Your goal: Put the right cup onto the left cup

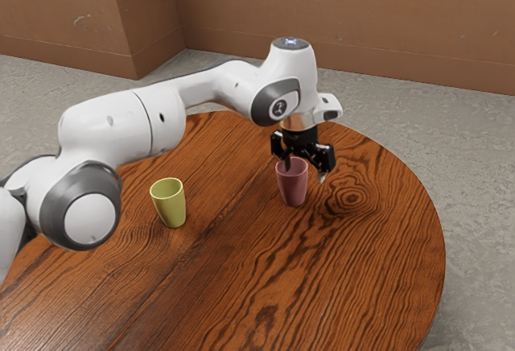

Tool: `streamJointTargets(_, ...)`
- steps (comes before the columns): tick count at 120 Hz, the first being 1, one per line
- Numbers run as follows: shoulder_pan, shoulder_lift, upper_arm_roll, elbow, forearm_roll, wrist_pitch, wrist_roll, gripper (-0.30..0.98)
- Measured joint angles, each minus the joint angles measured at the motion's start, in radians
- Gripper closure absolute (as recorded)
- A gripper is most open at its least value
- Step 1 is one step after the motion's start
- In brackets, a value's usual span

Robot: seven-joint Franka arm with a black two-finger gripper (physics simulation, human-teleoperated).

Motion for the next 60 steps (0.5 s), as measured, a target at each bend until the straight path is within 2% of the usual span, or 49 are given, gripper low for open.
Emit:
streamJointTargets(41,0.001,0.019,0.014,0.002,0.004,0.012,0.010,0.07)
streamJointTargets(52,0.001,0.026,0.014,0.002,0.005,0.019,0.011,-0.01)
streamJointTargets(60,0.001,0.029,0.015,0.002,0.004,0.023,0.012,0.14)
